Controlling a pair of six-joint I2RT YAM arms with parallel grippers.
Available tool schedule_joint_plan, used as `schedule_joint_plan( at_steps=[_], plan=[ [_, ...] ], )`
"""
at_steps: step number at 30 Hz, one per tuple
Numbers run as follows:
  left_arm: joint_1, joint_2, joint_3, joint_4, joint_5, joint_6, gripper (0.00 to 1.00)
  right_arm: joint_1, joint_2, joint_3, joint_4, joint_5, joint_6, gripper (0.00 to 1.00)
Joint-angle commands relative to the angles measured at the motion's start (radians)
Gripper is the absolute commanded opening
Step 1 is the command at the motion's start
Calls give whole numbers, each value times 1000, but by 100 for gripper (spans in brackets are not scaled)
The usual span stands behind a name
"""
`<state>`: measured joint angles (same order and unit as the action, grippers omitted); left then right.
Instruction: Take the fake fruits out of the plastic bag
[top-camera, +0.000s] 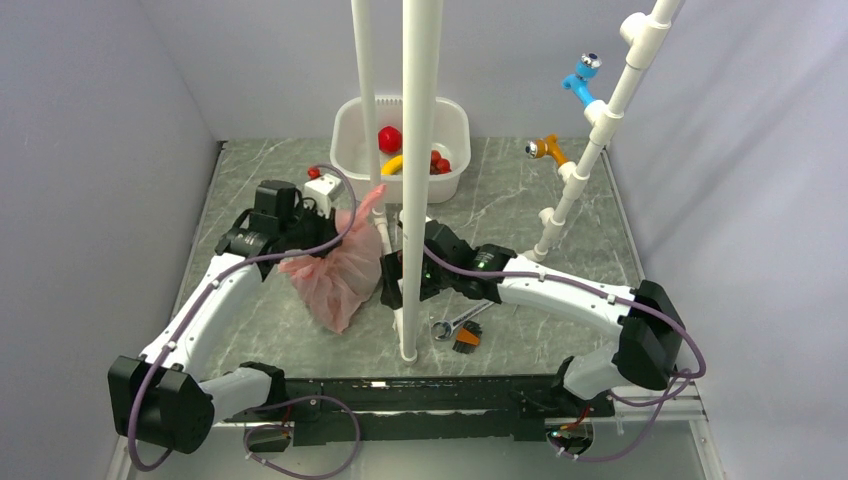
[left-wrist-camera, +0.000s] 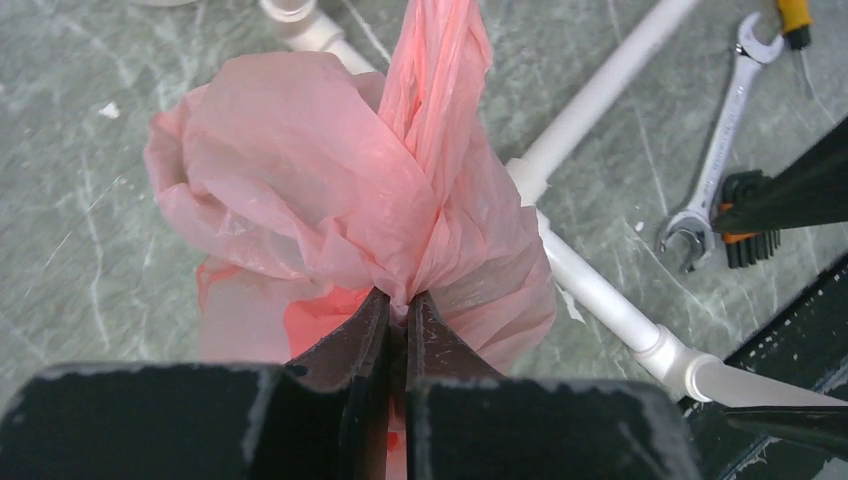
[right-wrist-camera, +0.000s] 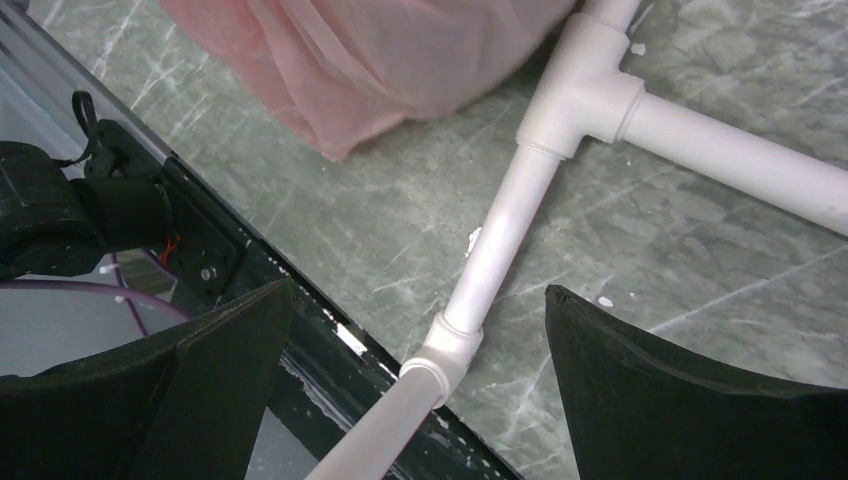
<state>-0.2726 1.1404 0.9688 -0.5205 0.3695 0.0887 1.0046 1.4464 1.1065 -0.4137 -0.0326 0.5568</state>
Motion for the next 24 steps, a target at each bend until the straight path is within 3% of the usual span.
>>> schedule_joint_plan(
  at_steps=[1, 5, 10, 12, 16, 21, 24],
  plan=[
    [-41, -45, -6, 49, 35, 41, 8, 10, -26, 3, 153, 41, -4, 100],
    [-42, -39, 3, 42, 40, 37, 27, 12, -53, -46, 275, -7, 1, 100],
    [-42, -51, 2, 41, 27, 39, 63, 11, -29, -39, 322, 4, -12, 99],
    [-42, -67, -3, 47, 2, 31, 71, 11, -13, -31, 347, 3, -6, 99],
    [-41, -98, -18, 60, -98, 14, 69, 12, 24, -8, 405, -19, 10, 95],
    [-39, -108, -26, 68, -176, 3, 48, 11, 69, -3, 520, -60, 33, 88],
    [-37, -95, -24, 59, -202, -1, 47, 12, 102, 9, 579, -100, 20, 85]
  ],
)
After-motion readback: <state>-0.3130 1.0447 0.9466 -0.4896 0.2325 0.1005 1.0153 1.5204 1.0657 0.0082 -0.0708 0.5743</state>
